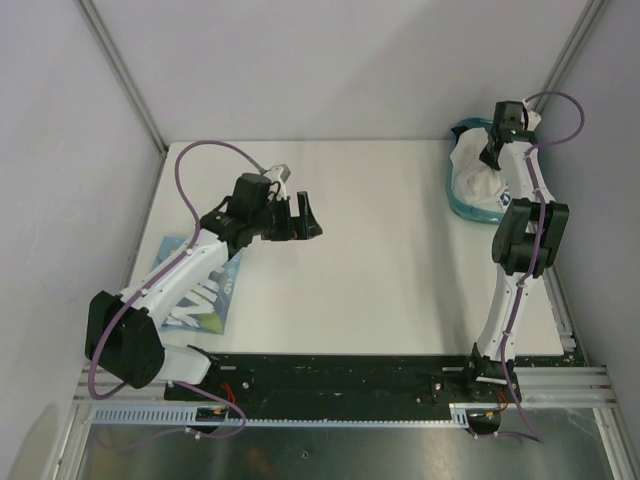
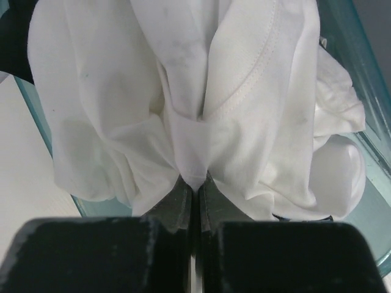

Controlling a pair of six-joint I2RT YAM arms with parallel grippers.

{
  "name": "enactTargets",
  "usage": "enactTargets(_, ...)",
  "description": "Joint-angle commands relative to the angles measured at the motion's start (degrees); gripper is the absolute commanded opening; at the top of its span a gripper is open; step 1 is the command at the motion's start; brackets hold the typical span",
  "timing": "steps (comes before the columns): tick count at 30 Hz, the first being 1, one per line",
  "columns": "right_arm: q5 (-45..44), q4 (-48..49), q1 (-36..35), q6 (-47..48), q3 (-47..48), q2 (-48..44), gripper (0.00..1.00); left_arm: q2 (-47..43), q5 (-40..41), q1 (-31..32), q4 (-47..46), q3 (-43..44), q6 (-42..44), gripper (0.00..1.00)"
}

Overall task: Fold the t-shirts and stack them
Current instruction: Grab crumpled tshirt from bin with the right arm

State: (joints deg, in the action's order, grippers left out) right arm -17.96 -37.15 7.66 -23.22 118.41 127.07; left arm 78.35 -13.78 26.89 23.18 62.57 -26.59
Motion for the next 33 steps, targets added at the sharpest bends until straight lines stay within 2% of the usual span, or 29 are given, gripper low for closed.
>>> enactTargets(1,0.15,-0.93,0.07,0.60,4.99,-4.91,0.00,-1.30,-1.04,-0.73,-1.63,-0.08,0.39,0.99)
enactTargets(14,4.62,0.55,0.47,-0.78,5.92,-16.77,0.00,-1.96,0.01,-0.88,-1.65,-0.23,-0.25,0.99)
enactTargets(26,9.10,3.04,0.31,-2.33,11.98,-24.01,0.00,-1.57,-0.11,-0.88,-1.87,-0.28,-0.61,0.99)
enactTargets(33,8.53,6.51,0.13,-2.87,13.28,-27.08,0.00,-1.57,-0.31,-0.88,-2.10,-0.42,-0.75,0.99)
